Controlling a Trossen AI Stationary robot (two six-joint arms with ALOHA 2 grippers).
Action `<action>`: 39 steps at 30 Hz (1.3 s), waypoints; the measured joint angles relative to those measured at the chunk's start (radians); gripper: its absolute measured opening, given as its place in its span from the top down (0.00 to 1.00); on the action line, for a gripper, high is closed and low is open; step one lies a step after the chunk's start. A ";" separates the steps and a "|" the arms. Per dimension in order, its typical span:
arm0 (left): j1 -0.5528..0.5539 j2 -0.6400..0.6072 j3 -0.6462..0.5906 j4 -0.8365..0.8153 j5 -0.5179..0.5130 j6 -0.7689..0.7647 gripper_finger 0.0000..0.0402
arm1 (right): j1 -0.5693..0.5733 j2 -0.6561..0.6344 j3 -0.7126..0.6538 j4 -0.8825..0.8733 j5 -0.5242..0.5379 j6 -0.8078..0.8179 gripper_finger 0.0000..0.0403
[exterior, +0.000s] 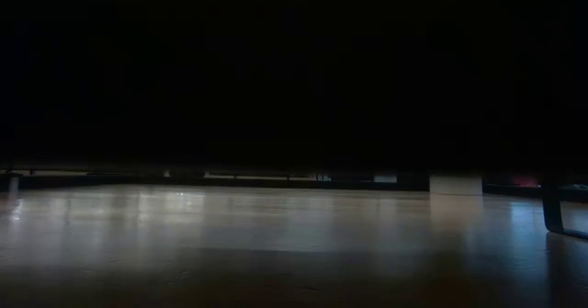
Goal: Pick and place medicine bottles onto shelf by color
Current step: Put the pink pill bottle on the shelf aligned with the other pink pill bottle
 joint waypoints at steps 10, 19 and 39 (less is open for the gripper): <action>0.000 0.000 0.000 0.000 0.000 0.000 0.34 | 0.000 -0.111 0.000 -0.129 0.001 -0.002 0.52; 0.000 0.000 0.000 0.001 0.000 0.001 0.34 | 0.004 -0.289 0.000 -0.423 0.140 0.002 0.52; -0.046 0.000 0.000 0.172 -0.002 0.065 0.34 | 0.169 -0.685 0.001 -1.190 0.424 0.369 0.52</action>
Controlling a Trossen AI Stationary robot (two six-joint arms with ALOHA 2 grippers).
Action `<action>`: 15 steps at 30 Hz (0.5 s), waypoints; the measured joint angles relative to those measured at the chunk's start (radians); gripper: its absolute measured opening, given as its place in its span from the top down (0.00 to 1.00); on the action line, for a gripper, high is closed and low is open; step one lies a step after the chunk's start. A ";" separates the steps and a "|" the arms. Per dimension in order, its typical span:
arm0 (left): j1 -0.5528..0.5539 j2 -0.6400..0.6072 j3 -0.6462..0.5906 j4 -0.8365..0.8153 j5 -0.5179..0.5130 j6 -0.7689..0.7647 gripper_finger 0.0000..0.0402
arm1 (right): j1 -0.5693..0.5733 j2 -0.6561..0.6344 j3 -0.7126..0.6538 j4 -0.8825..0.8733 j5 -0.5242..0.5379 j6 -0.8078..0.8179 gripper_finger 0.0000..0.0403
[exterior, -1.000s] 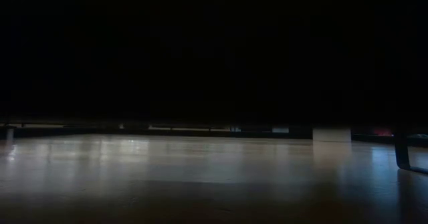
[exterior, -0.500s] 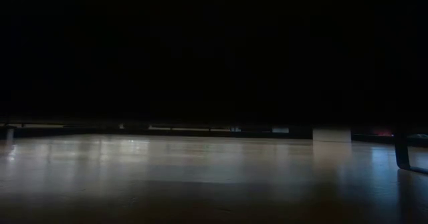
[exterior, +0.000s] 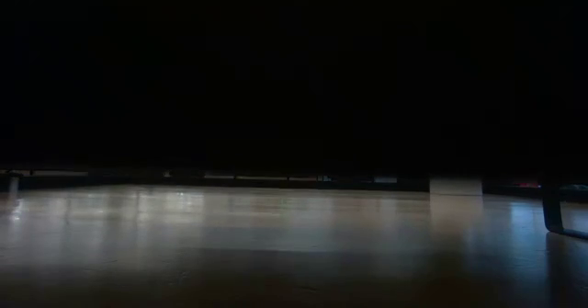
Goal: Pick and place medicine bottles onto shelf by color
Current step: Put the pink pill bottle on the shelf aligned with the other pink pill bottle
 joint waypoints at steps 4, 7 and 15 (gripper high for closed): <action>-0.037 0.001 0.000 0.081 0.000 0.027 0.34 | 0.061 -0.028 0.000 -0.082 0.004 0.083 0.52; -0.062 0.012 0.000 0.122 0.000 0.035 0.34 | 0.114 -0.037 0.000 -0.146 0.008 0.155 0.52; -0.092 0.079 0.000 0.213 -0.025 0.036 0.34 | 0.308 -0.038 0.000 -0.222 -0.073 0.318 0.52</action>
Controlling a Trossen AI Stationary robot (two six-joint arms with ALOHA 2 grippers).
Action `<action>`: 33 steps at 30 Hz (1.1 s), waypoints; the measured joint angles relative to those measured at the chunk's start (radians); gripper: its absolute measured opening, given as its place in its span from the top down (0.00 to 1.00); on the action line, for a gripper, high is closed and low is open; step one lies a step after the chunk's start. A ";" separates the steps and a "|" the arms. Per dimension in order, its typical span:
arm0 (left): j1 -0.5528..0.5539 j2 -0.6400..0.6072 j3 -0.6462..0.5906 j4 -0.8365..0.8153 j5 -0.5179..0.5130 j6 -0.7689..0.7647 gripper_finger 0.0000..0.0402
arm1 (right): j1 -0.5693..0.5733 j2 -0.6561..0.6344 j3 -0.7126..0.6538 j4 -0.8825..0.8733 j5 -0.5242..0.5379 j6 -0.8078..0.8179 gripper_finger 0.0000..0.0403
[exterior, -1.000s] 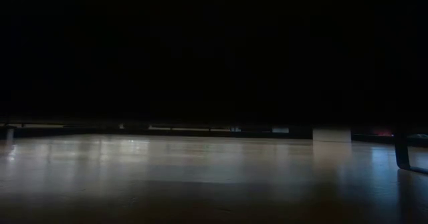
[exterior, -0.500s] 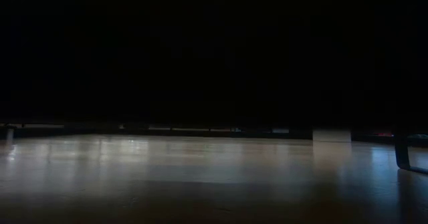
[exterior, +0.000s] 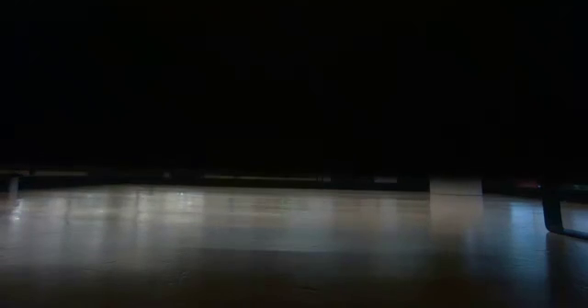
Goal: Pick and place medicine bottles onto shelf by color
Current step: Put the pink pill bottle on the shelf aligned with the other pink pill bottle
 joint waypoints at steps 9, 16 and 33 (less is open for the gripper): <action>-0.012 0.088 0.000 0.048 -0.006 -0.001 0.34 | 0.165 0.001 0.000 0.002 0.009 0.106 0.52; -0.051 0.100 0.000 0.108 -0.005 0.006 0.34 | 0.264 0.051 0.000 0.006 0.022 0.127 0.52; -0.075 0.100 0.000 0.169 -0.011 0.041 0.34 | 0.293 0.165 0.000 0.110 0.061 0.151 0.52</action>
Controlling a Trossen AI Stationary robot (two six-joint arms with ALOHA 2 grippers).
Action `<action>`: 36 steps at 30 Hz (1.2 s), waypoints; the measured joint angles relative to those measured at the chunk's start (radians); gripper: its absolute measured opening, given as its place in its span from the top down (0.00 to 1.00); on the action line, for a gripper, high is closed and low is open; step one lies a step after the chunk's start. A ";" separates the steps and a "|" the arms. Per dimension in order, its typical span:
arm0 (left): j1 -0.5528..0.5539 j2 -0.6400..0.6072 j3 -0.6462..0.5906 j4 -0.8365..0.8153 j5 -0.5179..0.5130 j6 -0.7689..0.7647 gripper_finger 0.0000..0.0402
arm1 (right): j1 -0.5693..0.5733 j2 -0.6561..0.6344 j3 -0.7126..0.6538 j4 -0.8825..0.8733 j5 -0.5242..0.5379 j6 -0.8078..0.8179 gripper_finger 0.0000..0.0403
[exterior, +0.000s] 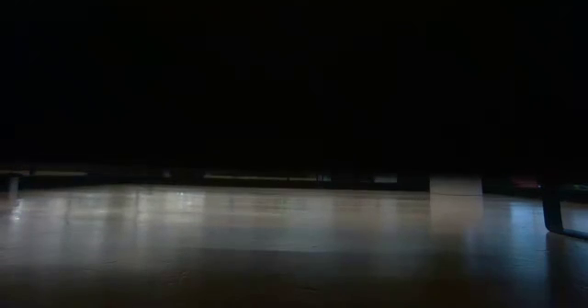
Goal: Pick and place medicine bottles onto shelf by color
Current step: Put the pink pill bottle on the shelf aligned with the other pink pill bottle
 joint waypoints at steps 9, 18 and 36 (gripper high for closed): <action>0.000 0.000 0.000 0.058 -0.147 0.066 0.34 | 0.000 0.000 0.000 0.101 0.000 0.047 0.52; 0.000 0.000 0.000 0.057 -0.206 0.064 0.34 | 0.000 0.000 0.000 0.146 0.002 -0.029 0.52; 0.000 0.000 0.000 0.054 -0.206 0.063 0.34 | 0.000 0.000 0.000 0.226 0.001 -0.002 0.52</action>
